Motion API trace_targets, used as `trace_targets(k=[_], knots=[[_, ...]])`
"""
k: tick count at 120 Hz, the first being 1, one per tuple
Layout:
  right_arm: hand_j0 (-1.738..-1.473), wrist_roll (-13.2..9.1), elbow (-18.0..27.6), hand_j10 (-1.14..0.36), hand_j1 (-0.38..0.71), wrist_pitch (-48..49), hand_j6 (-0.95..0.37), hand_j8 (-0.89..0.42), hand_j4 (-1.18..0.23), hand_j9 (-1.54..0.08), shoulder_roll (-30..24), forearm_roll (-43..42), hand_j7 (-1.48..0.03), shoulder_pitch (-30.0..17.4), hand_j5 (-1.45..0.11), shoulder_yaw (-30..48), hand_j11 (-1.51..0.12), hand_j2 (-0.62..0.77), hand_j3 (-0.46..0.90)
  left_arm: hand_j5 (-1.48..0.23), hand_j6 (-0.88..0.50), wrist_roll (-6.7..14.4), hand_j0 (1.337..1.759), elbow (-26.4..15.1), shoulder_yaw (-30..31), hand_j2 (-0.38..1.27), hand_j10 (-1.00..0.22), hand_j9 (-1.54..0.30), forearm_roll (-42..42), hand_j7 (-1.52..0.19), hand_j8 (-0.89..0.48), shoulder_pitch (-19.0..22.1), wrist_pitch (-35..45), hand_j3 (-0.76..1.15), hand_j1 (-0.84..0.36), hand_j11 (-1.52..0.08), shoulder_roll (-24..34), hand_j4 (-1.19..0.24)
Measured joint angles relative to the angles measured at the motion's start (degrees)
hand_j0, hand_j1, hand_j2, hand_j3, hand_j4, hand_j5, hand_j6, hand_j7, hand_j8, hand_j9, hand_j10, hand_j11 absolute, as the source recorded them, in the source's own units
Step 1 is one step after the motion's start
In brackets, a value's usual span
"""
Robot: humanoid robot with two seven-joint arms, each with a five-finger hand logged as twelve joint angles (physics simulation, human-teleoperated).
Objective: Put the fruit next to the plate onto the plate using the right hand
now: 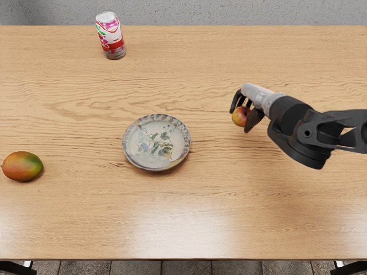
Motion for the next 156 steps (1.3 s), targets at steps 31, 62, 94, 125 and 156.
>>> trace_targets(k=[31,62,94,125,156], knots=[[-1.658,-0.02,-0.07,-0.7,0.34,-0.06,-0.39,-0.41,-0.64,-0.96,4.91,4.56,-0.93,5.06,-0.99,-0.04,-0.96,0.38,0.0,-0.01,-0.01,0.0,1.658,0.0,0.0,0.0,-0.01,-0.01,0.0,-0.01,-0.01,0.09,0.0,0.0,0.34,-0.01,0.0,-0.01],[-1.658,-0.01,-1.1,-0.71,0.37,-0.13,-0.36,-0.37,-0.62,-0.99,10.56,9.23,-0.96,9.5,-1.04,-0.08,-0.99,0.44,0.0,-0.01,-0.01,0.01,1.658,0.0,0.0,0.0,-0.01,-0.01,0.0,-0.01,-0.01,0.09,0.0,0.0,0.34,-0.01,0.0,-0.01],[-1.658,0.01,-4.82,-0.72,0.37,-0.15,-0.34,-0.36,-0.59,-1.04,17.53,11.95,-0.98,11.36,-1.08,0.04,-1.05,0.44,0.0,-0.01,-0.01,0.01,1.658,0.0,-0.03,0.0,-0.01,-0.01,0.0,-0.01,-0.01,0.09,0.0,0.0,0.34,-0.01,0.0,-0.01],[-1.658,0.0,-11.61,-0.73,0.34,0.09,-0.35,-0.37,-0.61,-1.05,25.82,14.74,-0.99,12.69,-1.08,0.08,-1.05,0.38,0.0,-0.01,-0.01,0.0,1.658,0.0,0.0,0.0,-0.01,-0.01,0.0,-0.01,-0.01,0.0,0.0,0.0,0.34,-0.01,0.0,-0.01],[-1.656,-0.03,-18.32,-0.74,0.31,0.25,-0.39,-0.42,-0.67,-1.02,29.63,14.73,-0.99,10.06,-1.05,0.04,-1.02,0.37,0.0,-0.01,-0.01,0.0,1.658,0.0,0.0,0.0,-0.01,-0.01,0.0,-0.01,-0.01,0.0,0.0,0.0,0.34,-0.01,0.0,-0.01]])
